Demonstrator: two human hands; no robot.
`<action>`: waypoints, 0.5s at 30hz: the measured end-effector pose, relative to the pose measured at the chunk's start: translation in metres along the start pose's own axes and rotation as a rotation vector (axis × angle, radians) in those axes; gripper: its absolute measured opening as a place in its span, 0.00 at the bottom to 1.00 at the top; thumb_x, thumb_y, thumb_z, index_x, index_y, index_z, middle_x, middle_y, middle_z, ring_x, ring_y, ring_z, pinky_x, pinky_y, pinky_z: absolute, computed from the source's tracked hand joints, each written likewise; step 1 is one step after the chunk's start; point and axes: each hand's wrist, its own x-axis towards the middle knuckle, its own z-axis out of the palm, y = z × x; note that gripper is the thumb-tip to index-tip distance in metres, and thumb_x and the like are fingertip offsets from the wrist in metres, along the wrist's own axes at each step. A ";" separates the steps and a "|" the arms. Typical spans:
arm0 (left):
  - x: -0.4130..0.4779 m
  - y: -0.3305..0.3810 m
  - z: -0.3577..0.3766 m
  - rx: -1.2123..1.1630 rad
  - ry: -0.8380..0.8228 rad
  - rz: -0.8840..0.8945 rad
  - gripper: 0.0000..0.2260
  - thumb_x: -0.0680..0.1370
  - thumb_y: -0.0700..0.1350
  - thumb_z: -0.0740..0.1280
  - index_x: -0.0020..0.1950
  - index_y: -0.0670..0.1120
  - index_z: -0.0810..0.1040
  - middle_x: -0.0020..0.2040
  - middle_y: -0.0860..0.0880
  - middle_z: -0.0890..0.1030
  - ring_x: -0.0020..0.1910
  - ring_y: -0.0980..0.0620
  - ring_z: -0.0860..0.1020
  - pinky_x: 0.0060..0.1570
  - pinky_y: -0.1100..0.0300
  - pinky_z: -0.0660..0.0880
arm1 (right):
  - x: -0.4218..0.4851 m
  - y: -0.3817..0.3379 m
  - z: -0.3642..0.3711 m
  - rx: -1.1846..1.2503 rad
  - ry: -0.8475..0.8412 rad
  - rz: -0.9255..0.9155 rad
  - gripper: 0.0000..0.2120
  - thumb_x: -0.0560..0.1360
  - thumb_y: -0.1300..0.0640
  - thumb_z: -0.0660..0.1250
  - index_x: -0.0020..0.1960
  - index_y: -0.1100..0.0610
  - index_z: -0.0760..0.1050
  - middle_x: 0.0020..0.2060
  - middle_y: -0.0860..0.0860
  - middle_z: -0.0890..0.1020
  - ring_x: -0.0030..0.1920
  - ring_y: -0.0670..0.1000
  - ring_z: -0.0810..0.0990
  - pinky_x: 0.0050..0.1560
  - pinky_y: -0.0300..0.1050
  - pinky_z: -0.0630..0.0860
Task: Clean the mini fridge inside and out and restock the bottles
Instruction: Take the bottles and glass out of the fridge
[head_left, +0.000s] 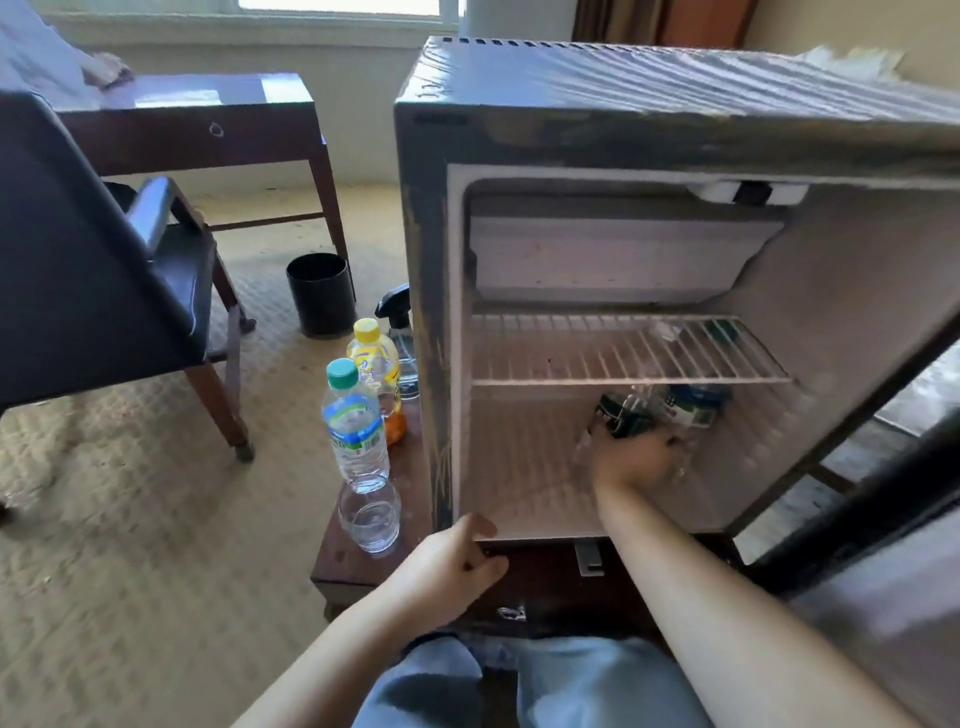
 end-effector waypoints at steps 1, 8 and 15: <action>-0.001 -0.001 0.000 -0.006 0.000 -0.002 0.15 0.78 0.52 0.65 0.63 0.51 0.70 0.46 0.52 0.82 0.42 0.58 0.79 0.46 0.66 0.74 | 0.000 0.000 0.004 0.019 0.005 -0.010 0.44 0.65 0.46 0.76 0.70 0.67 0.62 0.66 0.66 0.69 0.65 0.65 0.70 0.64 0.60 0.69; -0.001 -0.022 -0.002 -0.171 0.055 -0.102 0.10 0.78 0.45 0.65 0.59 0.48 0.72 0.42 0.53 0.83 0.39 0.54 0.83 0.44 0.65 0.78 | 0.004 0.007 -0.006 -0.037 -0.199 -0.025 0.39 0.65 0.44 0.76 0.67 0.63 0.67 0.61 0.58 0.77 0.59 0.59 0.78 0.55 0.49 0.76; -0.008 -0.001 -0.007 -0.236 0.075 -0.038 0.08 0.77 0.45 0.64 0.56 0.51 0.73 0.42 0.52 0.84 0.37 0.53 0.83 0.37 0.62 0.76 | -0.035 0.014 -0.057 -0.105 -0.426 -0.082 0.27 0.67 0.51 0.76 0.61 0.59 0.72 0.51 0.54 0.80 0.46 0.55 0.79 0.41 0.42 0.72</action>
